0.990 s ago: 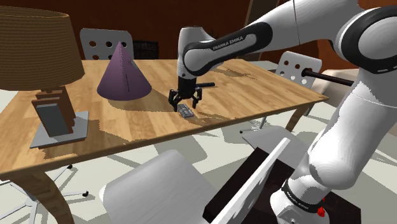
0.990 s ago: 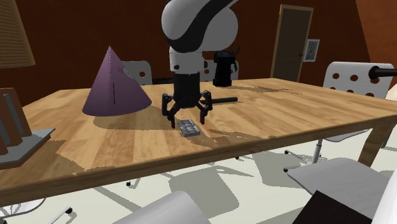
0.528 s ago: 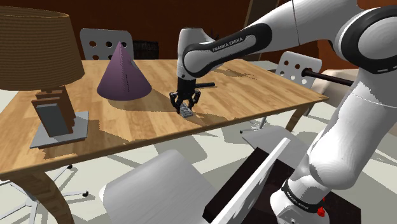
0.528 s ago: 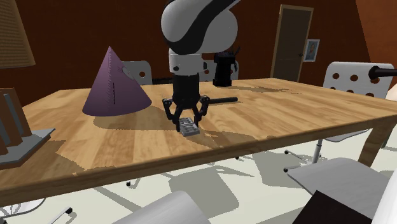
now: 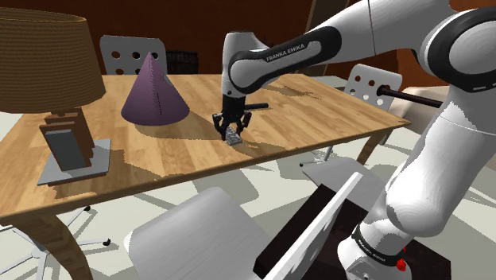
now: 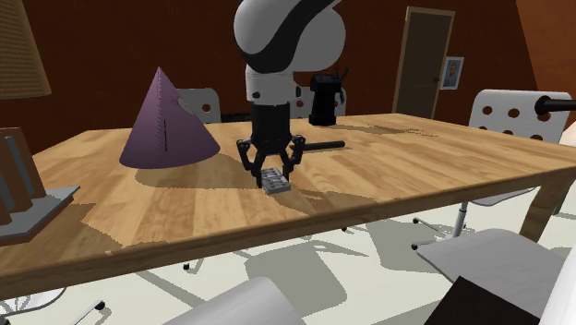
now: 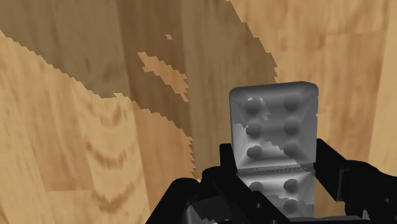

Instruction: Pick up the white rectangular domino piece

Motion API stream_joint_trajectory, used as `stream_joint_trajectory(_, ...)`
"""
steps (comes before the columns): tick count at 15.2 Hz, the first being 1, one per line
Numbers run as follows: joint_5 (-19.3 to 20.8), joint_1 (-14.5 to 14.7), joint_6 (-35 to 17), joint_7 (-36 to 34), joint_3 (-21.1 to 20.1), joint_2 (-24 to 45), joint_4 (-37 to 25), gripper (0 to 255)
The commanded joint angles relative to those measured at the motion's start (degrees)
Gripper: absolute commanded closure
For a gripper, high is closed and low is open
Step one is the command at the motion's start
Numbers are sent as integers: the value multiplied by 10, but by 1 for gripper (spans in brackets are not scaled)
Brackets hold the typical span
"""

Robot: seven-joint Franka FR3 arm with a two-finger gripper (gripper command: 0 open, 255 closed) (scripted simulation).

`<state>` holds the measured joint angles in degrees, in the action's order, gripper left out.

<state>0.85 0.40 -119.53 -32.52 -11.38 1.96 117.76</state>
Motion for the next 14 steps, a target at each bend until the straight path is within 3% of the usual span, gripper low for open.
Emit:
stream_joint_trajectory(1,-1,0,15,1,0,-5,-9,255)
stream_joint_trajectory(14,-6,-1,98,5,1,-27,-70,255)
